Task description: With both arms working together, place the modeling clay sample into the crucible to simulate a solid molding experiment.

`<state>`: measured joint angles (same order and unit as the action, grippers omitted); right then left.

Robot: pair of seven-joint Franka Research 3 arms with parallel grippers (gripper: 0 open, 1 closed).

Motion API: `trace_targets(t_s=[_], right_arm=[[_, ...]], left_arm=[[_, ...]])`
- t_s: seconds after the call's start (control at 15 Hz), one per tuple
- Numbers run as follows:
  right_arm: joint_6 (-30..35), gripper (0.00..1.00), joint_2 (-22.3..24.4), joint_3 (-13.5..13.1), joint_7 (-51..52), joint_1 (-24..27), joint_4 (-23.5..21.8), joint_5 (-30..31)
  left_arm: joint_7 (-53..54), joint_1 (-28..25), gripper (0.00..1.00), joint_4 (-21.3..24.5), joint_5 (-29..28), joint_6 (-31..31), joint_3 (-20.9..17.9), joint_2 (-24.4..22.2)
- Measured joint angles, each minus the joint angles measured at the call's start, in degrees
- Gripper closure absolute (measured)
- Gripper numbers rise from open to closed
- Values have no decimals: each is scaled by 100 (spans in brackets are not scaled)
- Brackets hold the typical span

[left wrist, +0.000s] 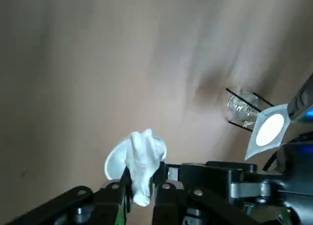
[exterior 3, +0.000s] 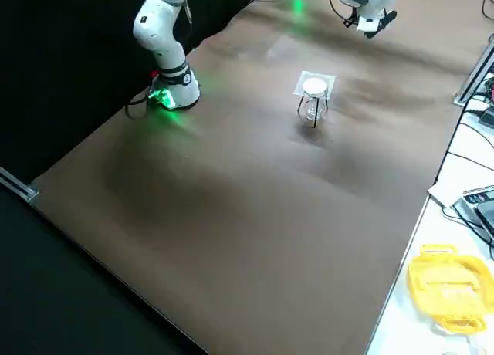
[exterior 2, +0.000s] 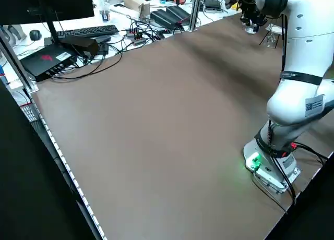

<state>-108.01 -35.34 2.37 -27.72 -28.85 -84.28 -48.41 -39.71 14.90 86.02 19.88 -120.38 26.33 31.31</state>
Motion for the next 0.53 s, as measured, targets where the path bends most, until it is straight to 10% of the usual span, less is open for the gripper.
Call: trace_targets(t_s=[0.53], right_arm=[[-227,96,-14,-60,3,-10,1,-150]], left_arm=[[-11,47,56,28,181,-148,-33,84]])
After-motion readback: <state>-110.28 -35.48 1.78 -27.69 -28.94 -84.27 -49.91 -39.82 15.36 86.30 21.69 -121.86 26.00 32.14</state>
